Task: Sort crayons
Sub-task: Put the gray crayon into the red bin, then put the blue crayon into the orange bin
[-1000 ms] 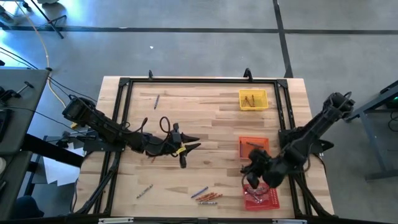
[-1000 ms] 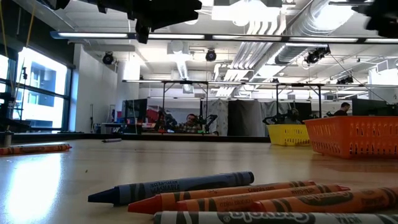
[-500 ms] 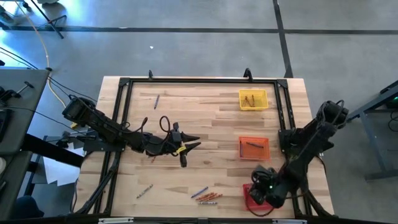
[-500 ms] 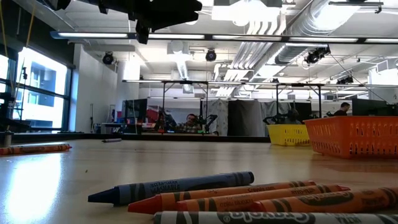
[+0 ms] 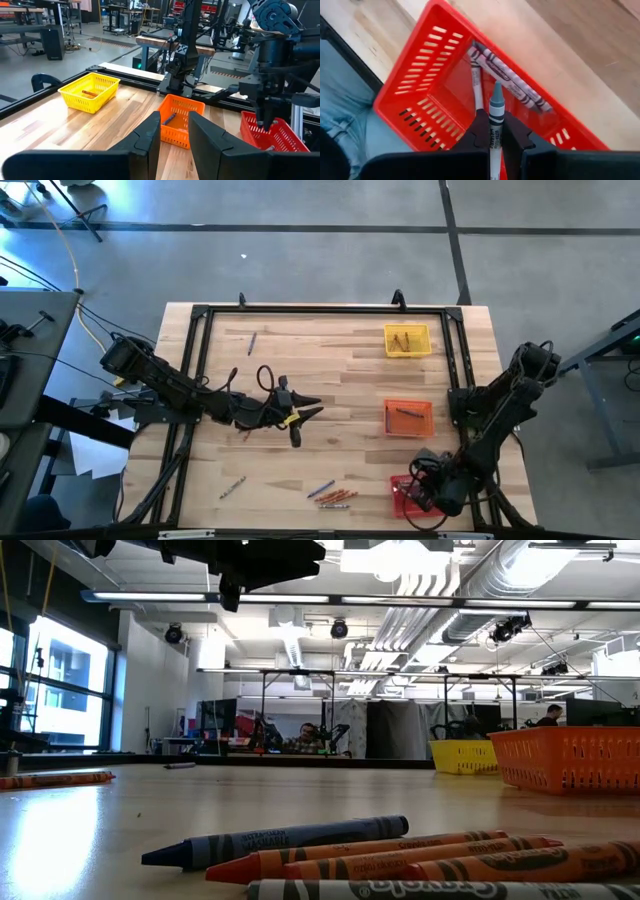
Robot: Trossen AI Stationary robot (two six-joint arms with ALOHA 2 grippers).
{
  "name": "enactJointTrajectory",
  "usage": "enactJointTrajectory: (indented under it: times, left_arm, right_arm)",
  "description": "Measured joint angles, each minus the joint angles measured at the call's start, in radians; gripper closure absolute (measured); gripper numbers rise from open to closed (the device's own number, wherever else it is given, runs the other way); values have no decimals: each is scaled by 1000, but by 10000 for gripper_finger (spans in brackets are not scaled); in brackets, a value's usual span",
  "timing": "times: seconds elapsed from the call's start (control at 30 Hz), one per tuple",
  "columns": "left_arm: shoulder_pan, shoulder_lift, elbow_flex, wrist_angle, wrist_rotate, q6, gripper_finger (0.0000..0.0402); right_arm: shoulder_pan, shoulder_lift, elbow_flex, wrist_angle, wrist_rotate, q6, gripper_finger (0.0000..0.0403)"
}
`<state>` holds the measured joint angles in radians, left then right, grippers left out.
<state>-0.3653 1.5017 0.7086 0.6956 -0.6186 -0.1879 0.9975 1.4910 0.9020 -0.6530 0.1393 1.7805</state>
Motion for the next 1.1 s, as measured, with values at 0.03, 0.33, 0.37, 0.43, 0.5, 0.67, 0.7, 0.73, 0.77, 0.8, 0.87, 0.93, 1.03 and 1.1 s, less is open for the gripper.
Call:
enactJointTrajectory:
  times: [0.03, 0.33, 0.37, 0.43, 0.5, 0.67, 0.7, 0.73, 0.77, 0.8, 0.87, 0.93, 1.03, 1.1]
  left_arm:
    - [0, 0, 0, 0, 0, 0, 316]
    - [0, 0, 0, -2, 0, 0, 316]
    - [0, 0, 0, -2, 0, 4, 316]
    - [0, 0, 0, -3, 0, 7, 316]
    - [0, 0, 0, -3, 0, 7, 316]
    - [0, 0, 0, -3, 0, 8, 316]
    - [0, 0, 0, -3, 0, 8, 316]
    - [0, 0, 0, -3, 0, 8, 316]
    - [0, 0, 0, -3, 0, 8, 316]
    - [0, 0, 0, -3, 0, 8, 316]
    - [0, 0, 0, -3, 0, 8, 316]
    - [0, 0, 0, -4, 0, 8, 316]
    - [0, 0, 0, -5, 1, 8, 316]
    - [0, 0, 0, -16, 1, 8, 316]
  right_arm:
    - [-2, 0, 0, -5, 0, 0, 400]
    - [-2, 0, 0, -18, 17, -5, 399]
    - [-2, 0, 0, -18, 17, -5, 399]
    - [-2, 0, 0, -18, 17, -6, 398]
    - [-3, 0, 0, -18, 18, -6, 395]
    - [-2, 0, 0, -17, 18, -1, 362]
    - [-2, 0, 0, -17, 18, -1, 353]
    - [-2, 0, 0, -17, 18, -1, 344]
    - [-2, 0, 0, -17, 18, -1, 336]
    - [-2, 0, 0, -17, 17, -1, 329]
    - [-2, 0, 0, -15, 12, -1, 319]
    - [-2, 0, 0, -13, 4, 0, 313]
    - [-3, 0, 0, 2, -12, -6, 310]
    - [-3, 0, 0, 20, -45, -7, 310]
